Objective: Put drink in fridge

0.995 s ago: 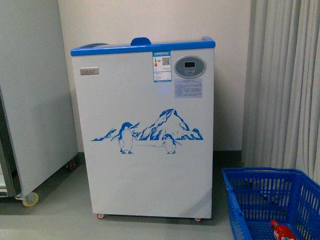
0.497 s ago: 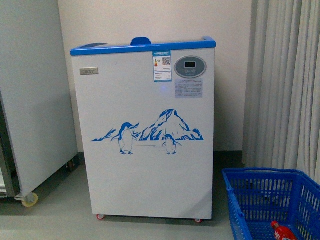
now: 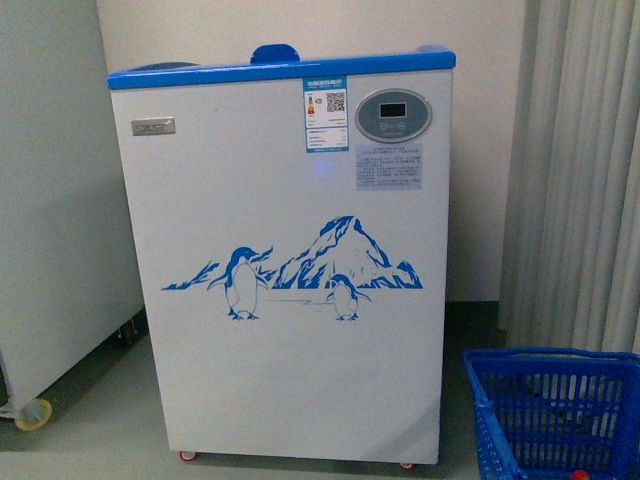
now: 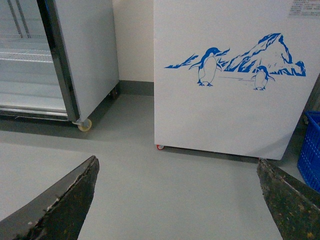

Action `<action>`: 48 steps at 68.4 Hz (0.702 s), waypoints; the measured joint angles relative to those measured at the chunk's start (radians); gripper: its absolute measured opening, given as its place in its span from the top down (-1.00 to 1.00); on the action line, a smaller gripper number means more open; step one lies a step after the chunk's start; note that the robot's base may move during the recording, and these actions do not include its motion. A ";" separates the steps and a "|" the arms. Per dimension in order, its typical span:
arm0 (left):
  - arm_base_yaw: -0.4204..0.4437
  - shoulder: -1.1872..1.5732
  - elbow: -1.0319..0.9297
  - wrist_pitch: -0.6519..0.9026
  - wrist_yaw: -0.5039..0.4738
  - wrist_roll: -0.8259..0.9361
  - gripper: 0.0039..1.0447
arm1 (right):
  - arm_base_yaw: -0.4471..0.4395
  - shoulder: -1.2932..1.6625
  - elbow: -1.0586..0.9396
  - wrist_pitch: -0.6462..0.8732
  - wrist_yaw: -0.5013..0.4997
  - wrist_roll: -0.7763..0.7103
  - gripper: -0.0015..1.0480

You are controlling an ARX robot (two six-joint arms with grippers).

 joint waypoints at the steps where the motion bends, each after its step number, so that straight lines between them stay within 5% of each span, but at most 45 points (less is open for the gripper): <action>1: 0.000 0.000 0.000 0.000 0.000 0.000 -0.85 | 0.000 0.000 0.000 0.000 0.000 0.000 -0.85; 48: 0.000 0.000 0.000 0.000 0.000 0.000 -0.85 | 0.000 0.000 0.000 0.000 0.000 0.000 -0.85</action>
